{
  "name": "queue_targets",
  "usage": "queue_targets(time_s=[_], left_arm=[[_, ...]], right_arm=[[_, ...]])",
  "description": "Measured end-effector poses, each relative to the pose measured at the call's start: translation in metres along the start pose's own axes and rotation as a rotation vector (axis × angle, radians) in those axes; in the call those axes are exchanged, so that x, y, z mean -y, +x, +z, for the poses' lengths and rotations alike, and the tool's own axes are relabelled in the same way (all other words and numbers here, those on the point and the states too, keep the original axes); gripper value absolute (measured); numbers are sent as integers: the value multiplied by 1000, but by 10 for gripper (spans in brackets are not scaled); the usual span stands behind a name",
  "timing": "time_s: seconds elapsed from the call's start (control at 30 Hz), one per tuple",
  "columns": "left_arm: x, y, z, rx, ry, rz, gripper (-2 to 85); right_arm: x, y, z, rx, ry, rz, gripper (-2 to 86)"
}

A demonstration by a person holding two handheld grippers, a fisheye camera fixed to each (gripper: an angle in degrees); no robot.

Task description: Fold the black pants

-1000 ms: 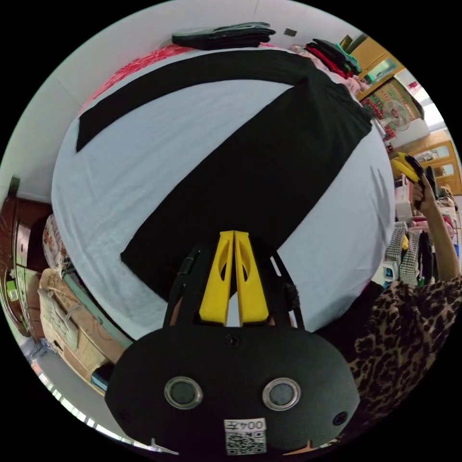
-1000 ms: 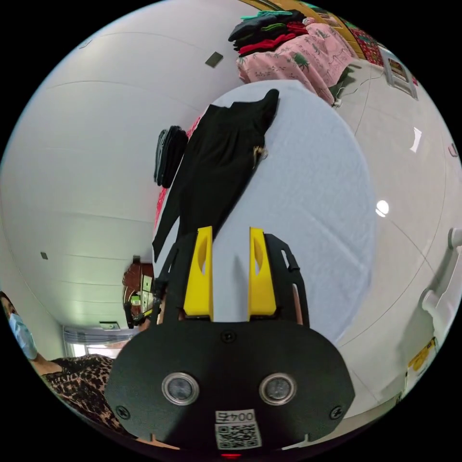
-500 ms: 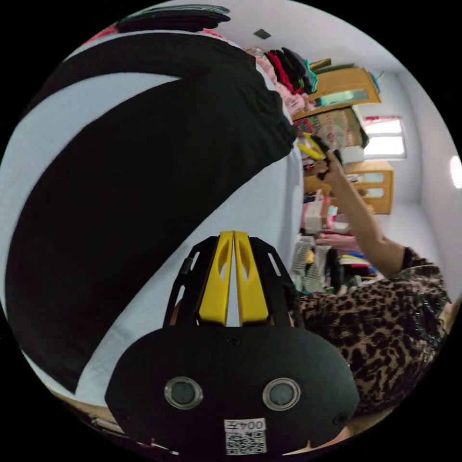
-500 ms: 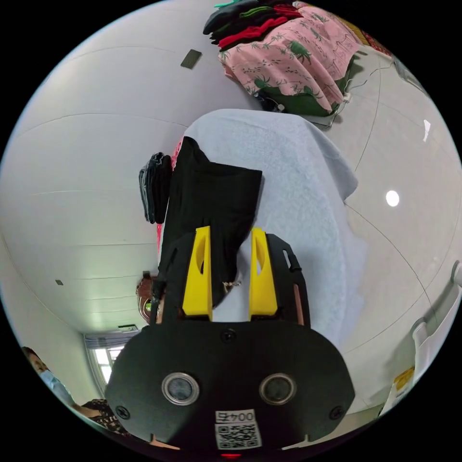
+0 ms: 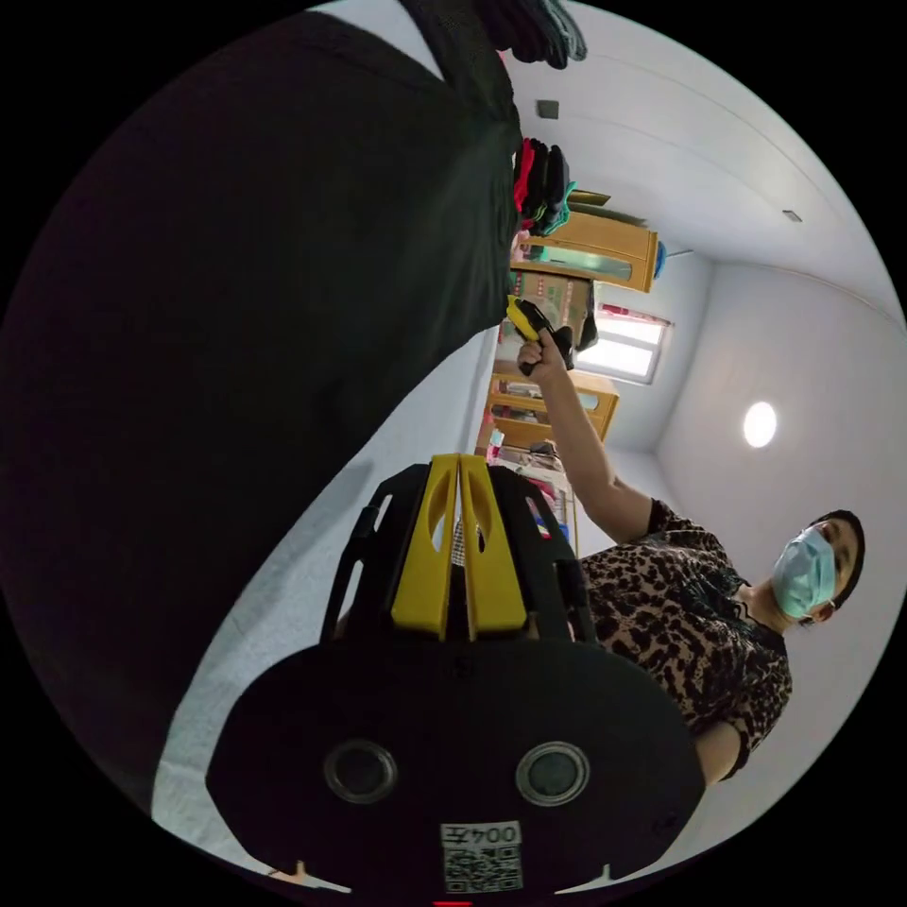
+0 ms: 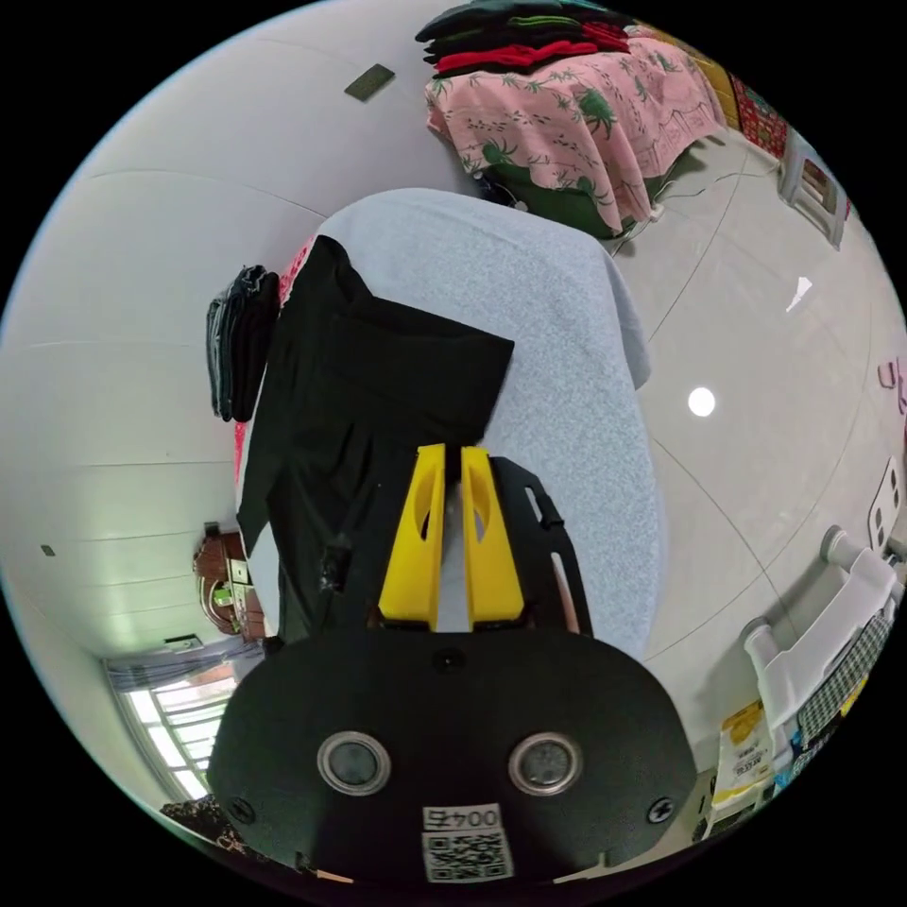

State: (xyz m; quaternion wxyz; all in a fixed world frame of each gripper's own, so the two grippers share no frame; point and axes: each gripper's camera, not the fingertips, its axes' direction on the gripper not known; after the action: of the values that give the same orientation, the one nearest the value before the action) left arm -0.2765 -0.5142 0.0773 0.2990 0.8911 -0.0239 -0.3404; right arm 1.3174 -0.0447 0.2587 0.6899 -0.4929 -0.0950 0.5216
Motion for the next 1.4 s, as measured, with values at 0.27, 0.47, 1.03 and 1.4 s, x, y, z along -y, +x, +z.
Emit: queue_targets(time_s=[0.27,0.47,1.03,1.4], left_arm=[[11,-60,-43,-36,-51,-37,1],[20,-90,-67,-103,-73,-39,1],[39,-138,-125,-105,-160,-40,1],[46,-149,-145,-96,-160,-13,1]], right_arm=[[-6,-25,16,-71,-22,25,8],[-22,-37,25,-104,-18,101,24],[-120,-228,169,-136,-259,-394,66],[-193,-353,304,-477,-385,-758,83]])
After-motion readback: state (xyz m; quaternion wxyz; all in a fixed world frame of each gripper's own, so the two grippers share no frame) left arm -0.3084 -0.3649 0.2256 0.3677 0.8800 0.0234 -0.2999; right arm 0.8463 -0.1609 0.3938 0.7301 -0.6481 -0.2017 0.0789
